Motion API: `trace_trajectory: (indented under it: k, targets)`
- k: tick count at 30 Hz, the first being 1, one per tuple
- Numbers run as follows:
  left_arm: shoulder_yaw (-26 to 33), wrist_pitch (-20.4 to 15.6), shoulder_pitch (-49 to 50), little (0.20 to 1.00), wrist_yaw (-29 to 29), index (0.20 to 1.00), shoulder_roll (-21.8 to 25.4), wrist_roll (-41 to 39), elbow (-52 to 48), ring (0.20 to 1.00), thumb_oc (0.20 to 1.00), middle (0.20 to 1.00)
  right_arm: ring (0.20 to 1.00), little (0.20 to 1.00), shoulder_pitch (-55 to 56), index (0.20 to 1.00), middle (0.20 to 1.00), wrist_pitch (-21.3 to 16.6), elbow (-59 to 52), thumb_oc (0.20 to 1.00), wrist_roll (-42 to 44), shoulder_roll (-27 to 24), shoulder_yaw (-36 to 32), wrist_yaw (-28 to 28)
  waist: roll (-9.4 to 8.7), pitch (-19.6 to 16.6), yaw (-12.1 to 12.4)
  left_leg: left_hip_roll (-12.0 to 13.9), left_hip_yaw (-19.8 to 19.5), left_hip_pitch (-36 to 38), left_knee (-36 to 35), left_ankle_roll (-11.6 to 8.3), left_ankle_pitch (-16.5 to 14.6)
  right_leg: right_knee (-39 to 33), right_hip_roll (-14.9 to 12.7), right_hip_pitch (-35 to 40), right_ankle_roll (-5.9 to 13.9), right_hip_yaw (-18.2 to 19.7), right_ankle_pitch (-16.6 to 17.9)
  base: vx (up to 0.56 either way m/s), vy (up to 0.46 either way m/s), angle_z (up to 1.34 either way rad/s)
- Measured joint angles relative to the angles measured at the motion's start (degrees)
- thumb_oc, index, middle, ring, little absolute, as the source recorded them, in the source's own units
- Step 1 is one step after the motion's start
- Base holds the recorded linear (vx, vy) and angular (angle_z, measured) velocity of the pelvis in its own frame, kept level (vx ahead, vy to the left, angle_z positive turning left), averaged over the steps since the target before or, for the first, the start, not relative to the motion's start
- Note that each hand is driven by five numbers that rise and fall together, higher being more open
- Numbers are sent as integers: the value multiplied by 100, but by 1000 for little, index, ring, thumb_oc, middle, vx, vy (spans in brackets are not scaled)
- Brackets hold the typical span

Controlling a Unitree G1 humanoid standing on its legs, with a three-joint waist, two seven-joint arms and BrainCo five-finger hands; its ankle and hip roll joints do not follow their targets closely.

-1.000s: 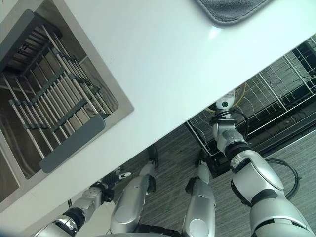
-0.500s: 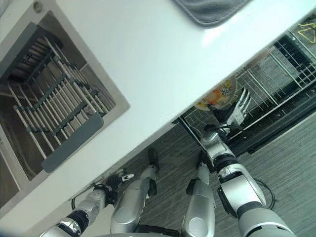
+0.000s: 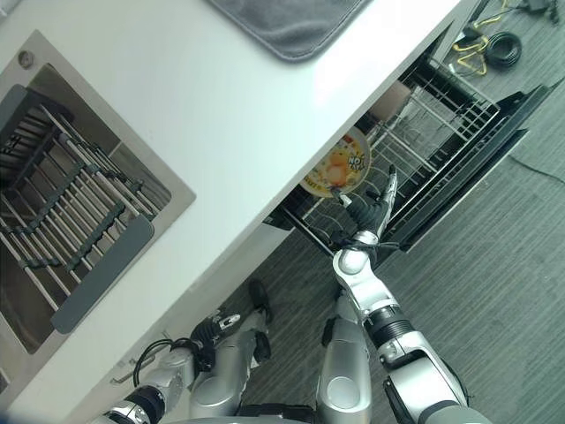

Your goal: Place the dishes in the dishwasher.

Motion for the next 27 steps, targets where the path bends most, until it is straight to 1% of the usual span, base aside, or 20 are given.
trace_trajectory:
  k: [4, 6, 8, 10, 11, 12, 14, 15, 19, 21, 22, 23, 24, 25, 27]
  targets:
    - [58, -4, 106, 1000, -5, 1000, 26, 30, 74, 1000, 1000, 1000, 1000, 1000, -10, 1000, 1000, 339, -421, 1000, -328, -62, 1, 56, -110, -11, 3, 68, 10, 245, 0, -59, -53, -1, 68, 241, -8, 9, -32, 33, -18, -3]
    - [225, -44, 186, 1000, -9, 1000, 19, 48, 70, 1000, 1000, 1000, 1000, 1000, 69, 1000, 1000, 439, -583, 1000, -381, -80, 0, 56, -147, -31, -17, 80, 42, 319, 1, -78, -66, -1, 81, 295, -11, 20, -36, 63, 5, -5]
    - [384, -138, 386, 1000, -7, 1000, 33, 50, 67, 1000, 1000, 1000, 1000, 1000, 483, 1000, 1000, 454, -868, 1000, -418, -159, -10, 56, -203, -77, -19, 89, 131, 565, 0, -82, -117, -1, 98, 493, -23, 107, -70, 89, 30, -18]
    - [492, -171, 558, 1000, -3, 1000, 61, 50, 86, 1000, 1000, 1000, 1000, 1000, 764, 1000, 1000, 458, -1110, 1000, -436, -203, -41, 113, -280, -202, -105, 86, 159, 676, -1, -79, -162, -1, 100, 579, -14, 133, -91, 91, 23, -15]
    - [493, -176, 715, 1000, -7, 1000, 87, 50, 101, 1000, 1000, 1000, 1000, 1000, 1073, 1000, 1000, 453, -1413, 1000, -509, -344, -80, 244, -351, -462, -173, 86, 176, 693, 0, -81, -181, -1, 107, 583, -13, 143, -105, 127, 11, -10]
    - [493, -217, 778, 1000, -17, 1000, 89, 53, 200, 1000, 1000, 1000, 1000, 1000, 1286, 1000, 1000, 456, -1692, 1000, -805, -506, -153, 327, -404, -595, -172, 107, 226, 859, -1, -88, -207, -2, 131, 724, -3, 173, -131, 132, 5, -17]
    - [531, -243, 941, 1000, -35, 1000, 89, 53, 193, 1000, 1000, 1000, 1000, 1000, 1519, 1000, 1000, 453, -2101, 1000, -1064, -592, -292, 390, -444, -843, -170, 128, 299, 972, -6, -119, -277, -2, 158, 791, 0, 258, -160, 116, -9, -18]
    - [656, -250, 1119, 1000, -64, 1000, 57, 67, 200, 1000, 1000, 1000, 1000, 1000, 1789, 1000, 1000, 428, -2383, 1000, -1214, -692, -396, 398, -497, -1114, -231, 156, 321, 1094, -33, -145, -323, -4, 179, 899, 12, 262, -204, 147, -26, -7]
    - [755, -339, 1356, 1000, -91, 1000, 47, 252, 201, 1000, 1000, 1000, 1000, 1000, 2379, 1000, 1000, 382, -2502, 1000, -1193, -800, -886, 384, -586, -1539, -241, 193, 354, 1262, -34, -154, -400, -15, 197, 1061, -25, 270, -292, 111, -28, -5]
    - [758, -337, 1406, 1000, -102, 1000, 35, 280, 210, 1000, 1000, 1000, 1000, 1000, 2580, 1000, 1000, 314, -2574, 1000, -1187, -806, -1217, 370, -621, -1699, -296, 194, 428, 1299, -35, -139, -432, -36, 195, 1068, -45, 293, -318, 116, -40, -10]
    - [830, -336, 1471, 1000, -106, 1000, 17, 287, 268, 1000, 1000, 1000, 1000, 1000, 2791, 1000, 1000, 173, -2616, 1000, -1089, -811, -1653, 263, -649, -1795, -325, 198, 454, 1419, -35, -122, -463, -39, 187, 1175, -34, 299, -340, 95, -42, -11]
    - [875, -335, 1521, 1000, -110, 1000, 17, 289, 290, 1000, 1000, 1000, 1000, 1000, 2908, 1000, 1000, 65, -2607, 1000, -948, -811, -1848, 196, -668, -1904, -377, 204, 466, 1449, -36, -138, -487, -38, 190, 1179, -20, 323, -353, 110, -57, -10]
    - [890, -328, 1556, 1000, -129, 1000, 25, 298, 422, 1000, 1000, 1000, 1000, 1000, 3213, 1000, 1000, -96, -2528, 1000, -721, -790, -2295, 108, -687, -2088, -432, 208, 472, 1483, -36, -144, -504, -38, 196, 1214, -9, 333, -374, 78, -49, -7]
    - [893, -316, 1565, 1000, -154, 1000, 26, 336, 470, 1000, 1000, 1000, 1000, 1000, 3352, 1000, 1000, -215, -2381, 1000, -553, -778, -2524, 104, -699, -2170, -458, 208, 476, 1491, -36, -138, -512, -38, 194, 1232, -3, 332, -380, 75, -56, -3]
    - [886, -277, 1604, 1000, -211, 1000, 57, 461, 515, 1000, 1000, 1000, 1000, 1000, 3505, 1000, 1000, -328, -2001, 1000, -240, -744, -2839, 45, -735, -2294, -516, 206, 510, 1518, -37, -128, -520, -39, 192, 1241, -1, 361, -382, 60, -55, -8]
